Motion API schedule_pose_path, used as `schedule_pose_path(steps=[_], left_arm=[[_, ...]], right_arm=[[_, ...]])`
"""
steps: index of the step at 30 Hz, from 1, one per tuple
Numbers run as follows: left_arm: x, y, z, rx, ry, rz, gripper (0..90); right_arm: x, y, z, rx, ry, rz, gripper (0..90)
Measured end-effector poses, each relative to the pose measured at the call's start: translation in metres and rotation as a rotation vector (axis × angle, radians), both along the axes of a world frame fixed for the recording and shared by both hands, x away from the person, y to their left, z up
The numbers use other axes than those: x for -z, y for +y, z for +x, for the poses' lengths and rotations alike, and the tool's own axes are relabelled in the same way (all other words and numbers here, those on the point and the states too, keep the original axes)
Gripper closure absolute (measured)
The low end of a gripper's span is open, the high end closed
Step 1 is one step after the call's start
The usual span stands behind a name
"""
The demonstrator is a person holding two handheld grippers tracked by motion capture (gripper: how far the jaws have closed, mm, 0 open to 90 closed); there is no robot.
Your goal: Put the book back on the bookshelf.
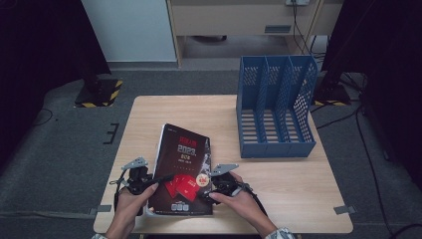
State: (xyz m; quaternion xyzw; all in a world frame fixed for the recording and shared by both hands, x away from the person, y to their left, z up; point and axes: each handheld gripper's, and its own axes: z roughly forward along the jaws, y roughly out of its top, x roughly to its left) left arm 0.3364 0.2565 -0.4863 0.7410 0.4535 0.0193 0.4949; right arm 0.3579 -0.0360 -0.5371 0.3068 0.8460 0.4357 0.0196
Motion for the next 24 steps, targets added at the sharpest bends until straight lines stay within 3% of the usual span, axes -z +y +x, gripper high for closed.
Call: schedule_pose_path(steps=[3, 5, 6, 8, 9, 10, 15, 16, 21, 24], left_arm=[[0.002, 0.000, 0.001, -0.027, 0.002, 0.026, 82.4], [0.005, 0.003, 0.003, -0.052, 0.019, 0.022, 74.6], [0.008, 0.006, 0.004, -0.078, 0.037, 0.033, 71.1], [0.009, 0.008, 0.004, -0.090, 0.036, 0.057, 64.5], [0.009, 0.009, 0.005, -0.104, 0.034, 0.085, 64.5], [0.008, 0.013, 0.005, -0.129, 0.019, 0.136, 59.0], [0.006, 0.024, 0.006, -0.176, -0.001, 0.171, 55.3], [0.005, 0.027, 0.005, -0.192, -0.019, 0.202, 54.1], [0.004, 0.032, 0.005, -0.225, -0.031, 0.218, 48.0], [0.008, 0.031, 0.006, -0.194, -0.018, 0.216, 48.4]], right_arm=[[0.000, 0.000, 0.000, 0.002, -0.006, -0.005, 12.6], [0.000, 0.001, -0.001, 0.000, -0.018, -0.012, 12.5], [0.000, 0.001, -0.002, 0.001, -0.021, -0.015, 12.6], [0.000, 0.001, -0.002, -0.004, -0.024, -0.021, 12.8], [0.000, 0.001, -0.002, -0.004, -0.024, -0.021, 12.8], [0.000, 0.001, -0.002, -0.005, -0.027, -0.024, 13.2], [0.000, 0.002, -0.002, -0.006, -0.040, -0.037, 13.4], [0.000, 0.002, -0.003, -0.009, -0.045, -0.045, 13.0], [0.000, 0.002, -0.003, -0.006, -0.048, -0.046, 13.1], [0.000, 0.002, -0.003, -0.007, -0.045, -0.043, 13.9]])
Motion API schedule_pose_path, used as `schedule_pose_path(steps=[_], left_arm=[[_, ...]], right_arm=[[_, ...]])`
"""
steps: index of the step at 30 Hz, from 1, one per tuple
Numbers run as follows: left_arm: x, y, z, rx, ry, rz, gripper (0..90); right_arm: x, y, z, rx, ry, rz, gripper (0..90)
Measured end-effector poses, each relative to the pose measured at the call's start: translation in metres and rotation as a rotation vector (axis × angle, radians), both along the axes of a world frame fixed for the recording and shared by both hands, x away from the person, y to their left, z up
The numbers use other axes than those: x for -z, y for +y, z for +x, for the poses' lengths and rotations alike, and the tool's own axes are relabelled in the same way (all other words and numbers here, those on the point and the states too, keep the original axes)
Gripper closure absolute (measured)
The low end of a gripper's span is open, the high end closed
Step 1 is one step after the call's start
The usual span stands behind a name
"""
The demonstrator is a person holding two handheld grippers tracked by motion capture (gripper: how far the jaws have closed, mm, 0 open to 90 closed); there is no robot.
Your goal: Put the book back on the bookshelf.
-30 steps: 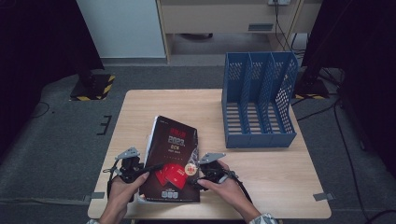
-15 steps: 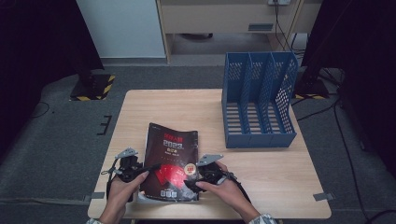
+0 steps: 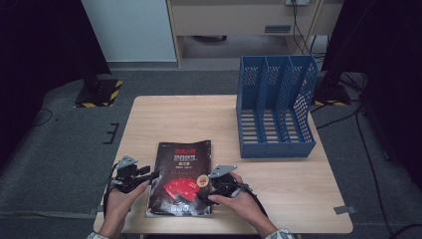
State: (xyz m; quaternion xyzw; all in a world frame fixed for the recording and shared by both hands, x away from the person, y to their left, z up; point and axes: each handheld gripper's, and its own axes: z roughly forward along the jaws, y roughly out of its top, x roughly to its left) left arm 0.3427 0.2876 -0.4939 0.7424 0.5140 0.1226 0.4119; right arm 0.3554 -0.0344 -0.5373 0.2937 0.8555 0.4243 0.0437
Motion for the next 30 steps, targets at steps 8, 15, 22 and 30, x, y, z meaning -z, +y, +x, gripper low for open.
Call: schedule_pose_path(steps=[8, 15, 22, 30], left_arm=[[0.011, -0.017, 0.002, 0.062, 0.051, 0.082, 48.0], [0.020, -0.023, 0.003, 0.092, 0.092, 0.110, 48.0], [0.022, -0.025, 0.002, 0.101, 0.085, 0.126, 49.3], [0.022, -0.025, 0.002, 0.110, 0.078, 0.139, 49.8]], right_arm=[[0.000, 0.000, 0.000, 0.000, -0.003, -0.006, 14.1], [0.000, 0.001, 0.001, 0.007, 0.000, 0.001, 15.7], [-0.002, 0.004, 0.013, 0.028, 0.050, 0.036, 18.7], [-0.006, 0.008, 0.022, 0.021, 0.077, 0.065, 22.0]])
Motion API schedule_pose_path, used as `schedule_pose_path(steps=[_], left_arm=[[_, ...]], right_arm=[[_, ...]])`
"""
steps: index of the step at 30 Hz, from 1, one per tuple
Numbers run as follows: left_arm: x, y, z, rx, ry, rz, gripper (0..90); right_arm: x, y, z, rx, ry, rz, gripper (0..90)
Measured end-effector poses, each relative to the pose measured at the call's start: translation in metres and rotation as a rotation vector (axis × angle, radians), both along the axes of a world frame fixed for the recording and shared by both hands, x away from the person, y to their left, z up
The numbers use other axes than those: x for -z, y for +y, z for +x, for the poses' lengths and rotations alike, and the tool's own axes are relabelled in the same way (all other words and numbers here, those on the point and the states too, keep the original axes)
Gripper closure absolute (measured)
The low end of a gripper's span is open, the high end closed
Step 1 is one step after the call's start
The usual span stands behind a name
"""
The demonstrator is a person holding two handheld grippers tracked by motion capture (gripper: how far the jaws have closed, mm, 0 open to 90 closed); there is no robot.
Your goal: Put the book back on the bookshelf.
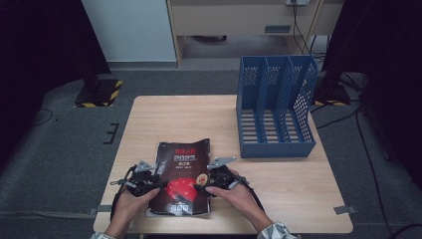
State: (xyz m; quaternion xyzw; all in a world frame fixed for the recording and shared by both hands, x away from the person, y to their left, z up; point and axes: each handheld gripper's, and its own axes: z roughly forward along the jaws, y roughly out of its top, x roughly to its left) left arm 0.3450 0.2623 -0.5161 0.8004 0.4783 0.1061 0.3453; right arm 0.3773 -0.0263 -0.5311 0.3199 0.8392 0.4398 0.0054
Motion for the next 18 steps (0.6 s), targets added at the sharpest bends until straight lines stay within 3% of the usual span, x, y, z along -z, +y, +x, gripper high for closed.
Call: schedule_pose_path(steps=[10, 12, 13, 18], left_arm=[[0.001, -0.001, 0.000, 0.014, -0.011, 0.003, 50.8], [0.001, -0.001, 0.000, 0.018, -0.013, 0.007, 51.0], [0.001, -0.001, 0.000, 0.019, -0.015, 0.007, 51.1], [0.001, -0.001, 0.001, 0.017, -0.014, -0.002, 51.9]], right_arm=[[-0.009, 0.014, 0.013, -0.014, 0.006, 0.002, 24.0], [-0.011, 0.018, 0.020, -0.019, 0.010, -0.010, 24.0], [-0.013, 0.021, 0.025, -0.011, 0.034, -0.006, 24.5], [-0.016, 0.037, 0.034, -0.015, 0.034, -0.035, 25.3]])
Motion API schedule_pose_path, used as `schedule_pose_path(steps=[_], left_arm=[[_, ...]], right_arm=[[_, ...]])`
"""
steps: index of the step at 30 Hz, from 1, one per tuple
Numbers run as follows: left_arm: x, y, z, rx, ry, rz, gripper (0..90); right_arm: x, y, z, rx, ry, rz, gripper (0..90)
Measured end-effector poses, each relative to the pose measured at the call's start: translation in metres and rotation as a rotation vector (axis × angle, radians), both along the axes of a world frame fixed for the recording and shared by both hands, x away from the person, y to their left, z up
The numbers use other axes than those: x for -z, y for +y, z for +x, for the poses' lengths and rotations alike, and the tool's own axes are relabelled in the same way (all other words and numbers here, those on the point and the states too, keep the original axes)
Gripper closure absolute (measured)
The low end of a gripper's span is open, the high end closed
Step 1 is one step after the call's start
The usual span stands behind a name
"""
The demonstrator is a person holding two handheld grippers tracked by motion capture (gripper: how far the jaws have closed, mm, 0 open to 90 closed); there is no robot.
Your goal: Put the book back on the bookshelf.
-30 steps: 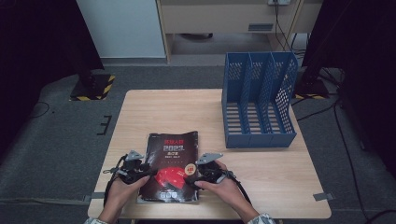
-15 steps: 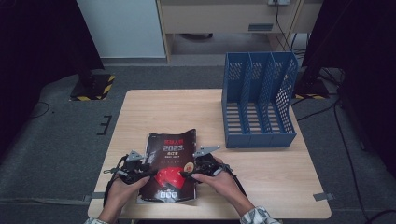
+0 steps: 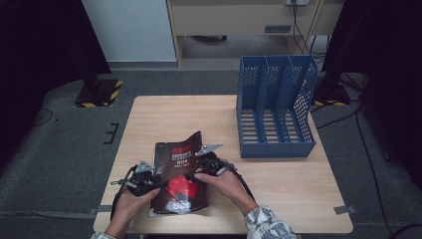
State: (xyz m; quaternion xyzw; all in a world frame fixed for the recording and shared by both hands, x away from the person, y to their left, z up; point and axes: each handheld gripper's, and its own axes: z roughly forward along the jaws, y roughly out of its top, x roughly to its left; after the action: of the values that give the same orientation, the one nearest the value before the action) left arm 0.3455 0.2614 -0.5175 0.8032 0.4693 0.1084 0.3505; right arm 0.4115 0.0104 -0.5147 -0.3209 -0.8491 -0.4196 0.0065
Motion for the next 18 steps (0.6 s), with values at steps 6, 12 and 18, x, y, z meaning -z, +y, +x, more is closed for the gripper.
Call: schedule_pose_path(steps=[6, 12, 18], left_arm=[[0.000, -0.001, 0.001, 0.005, -0.002, -0.003, 52.1], [0.001, -0.001, 0.002, 0.003, 0.000, -0.014, 52.0], [0.000, -0.003, 0.007, -0.044, -0.017, -0.021, 44.9]], right_arm=[[0.003, 0.021, 0.001, -0.018, -0.007, -0.082, 32.3], [0.006, 0.017, 0.006, 0.028, -0.009, -0.090, 60.9], [0.005, 0.013, 0.011, 0.079, 0.016, -0.035, 78.6]])
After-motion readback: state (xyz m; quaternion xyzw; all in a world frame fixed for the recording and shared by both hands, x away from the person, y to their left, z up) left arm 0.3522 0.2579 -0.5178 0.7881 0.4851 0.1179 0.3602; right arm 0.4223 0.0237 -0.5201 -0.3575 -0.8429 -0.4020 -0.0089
